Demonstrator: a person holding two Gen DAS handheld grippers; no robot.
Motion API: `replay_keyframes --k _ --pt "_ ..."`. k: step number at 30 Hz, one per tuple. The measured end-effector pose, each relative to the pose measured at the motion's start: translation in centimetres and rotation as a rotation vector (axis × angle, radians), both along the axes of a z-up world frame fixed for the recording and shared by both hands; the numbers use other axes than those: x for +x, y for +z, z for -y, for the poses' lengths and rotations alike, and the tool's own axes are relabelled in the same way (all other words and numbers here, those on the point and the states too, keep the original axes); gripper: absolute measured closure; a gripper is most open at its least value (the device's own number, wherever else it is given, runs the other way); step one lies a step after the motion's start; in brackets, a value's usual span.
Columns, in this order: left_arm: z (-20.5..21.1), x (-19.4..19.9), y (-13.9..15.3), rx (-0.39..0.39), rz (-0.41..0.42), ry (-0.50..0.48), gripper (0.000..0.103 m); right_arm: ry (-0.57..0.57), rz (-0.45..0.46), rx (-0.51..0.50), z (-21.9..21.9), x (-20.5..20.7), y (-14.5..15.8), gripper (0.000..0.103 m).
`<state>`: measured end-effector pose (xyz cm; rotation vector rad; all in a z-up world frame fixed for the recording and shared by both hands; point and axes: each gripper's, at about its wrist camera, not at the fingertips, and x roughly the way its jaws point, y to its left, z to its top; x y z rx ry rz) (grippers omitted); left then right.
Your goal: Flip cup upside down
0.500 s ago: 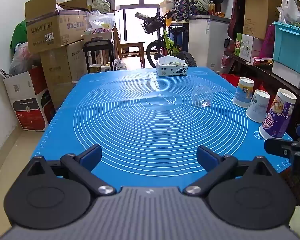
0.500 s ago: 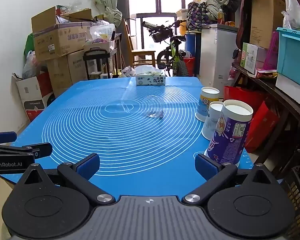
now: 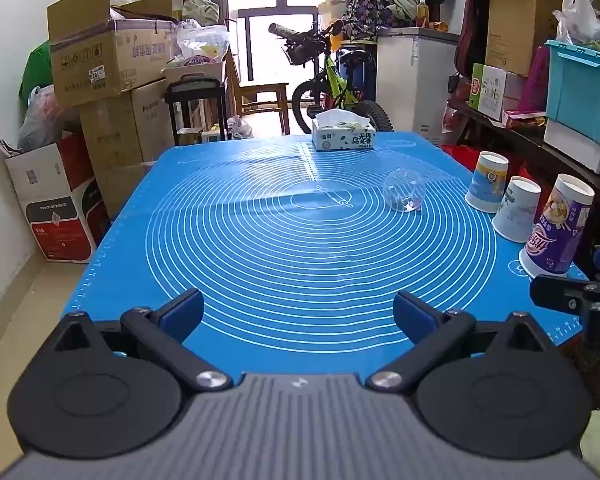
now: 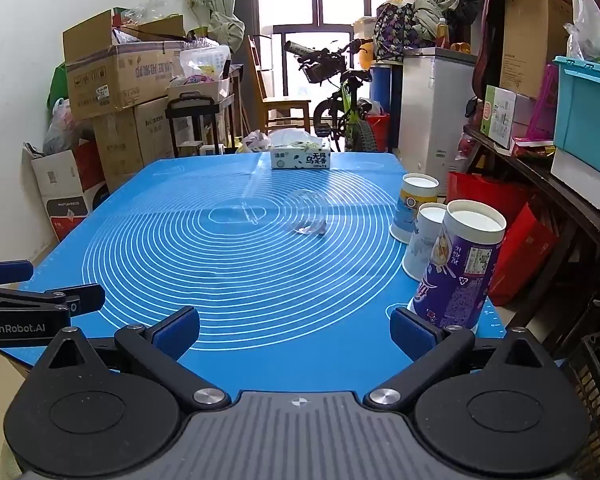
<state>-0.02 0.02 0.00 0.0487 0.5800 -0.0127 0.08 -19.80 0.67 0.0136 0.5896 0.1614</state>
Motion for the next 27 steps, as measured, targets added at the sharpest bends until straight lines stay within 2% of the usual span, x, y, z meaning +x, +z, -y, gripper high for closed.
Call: replay_keyframes --k 27 --pt "-0.01 0.24 -0.25 0.010 0.000 -0.001 0.003 -0.002 -0.014 -0.003 0.08 0.42 -0.59 0.000"
